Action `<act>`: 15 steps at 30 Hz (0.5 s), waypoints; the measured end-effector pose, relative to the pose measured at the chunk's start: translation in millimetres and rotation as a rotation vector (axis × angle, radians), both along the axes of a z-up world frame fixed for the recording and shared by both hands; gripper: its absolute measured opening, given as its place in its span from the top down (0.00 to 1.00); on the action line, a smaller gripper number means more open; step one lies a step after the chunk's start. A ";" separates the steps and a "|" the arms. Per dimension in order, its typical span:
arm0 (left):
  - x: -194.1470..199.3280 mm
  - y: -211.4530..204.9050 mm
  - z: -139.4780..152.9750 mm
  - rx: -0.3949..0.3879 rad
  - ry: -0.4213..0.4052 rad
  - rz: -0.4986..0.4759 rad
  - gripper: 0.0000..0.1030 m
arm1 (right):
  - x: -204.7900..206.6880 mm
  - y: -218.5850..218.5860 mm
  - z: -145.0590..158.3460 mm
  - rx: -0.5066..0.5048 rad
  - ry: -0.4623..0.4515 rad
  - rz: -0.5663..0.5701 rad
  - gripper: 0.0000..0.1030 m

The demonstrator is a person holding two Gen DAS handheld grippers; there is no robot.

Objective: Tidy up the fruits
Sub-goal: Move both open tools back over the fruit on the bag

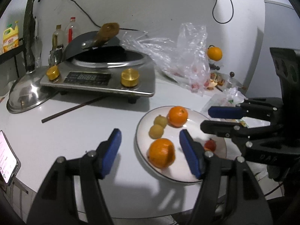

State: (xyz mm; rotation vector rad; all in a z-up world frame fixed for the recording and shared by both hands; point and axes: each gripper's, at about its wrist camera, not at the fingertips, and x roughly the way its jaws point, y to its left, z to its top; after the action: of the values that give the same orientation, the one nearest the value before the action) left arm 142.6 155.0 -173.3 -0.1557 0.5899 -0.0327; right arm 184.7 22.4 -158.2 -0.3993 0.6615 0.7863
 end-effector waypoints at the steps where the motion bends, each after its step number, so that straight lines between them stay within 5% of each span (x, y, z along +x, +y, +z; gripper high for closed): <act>1: -0.7 -3.3 1.2 0.002 -0.002 -0.004 0.36 | -1.8 -4.7 0.6 0.004 -0.002 -0.005 0.68; 15: -1.2 -51.0 11.3 0.044 0.006 -0.077 0.36 | -14.2 -68.0 0.6 0.047 0.000 -0.102 0.68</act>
State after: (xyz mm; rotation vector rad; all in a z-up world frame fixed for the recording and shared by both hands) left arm 141.4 104.0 -162.0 -0.0900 0.6024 -0.0936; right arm 170.5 -45.6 -157.6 -0.3199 0.6572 0.7039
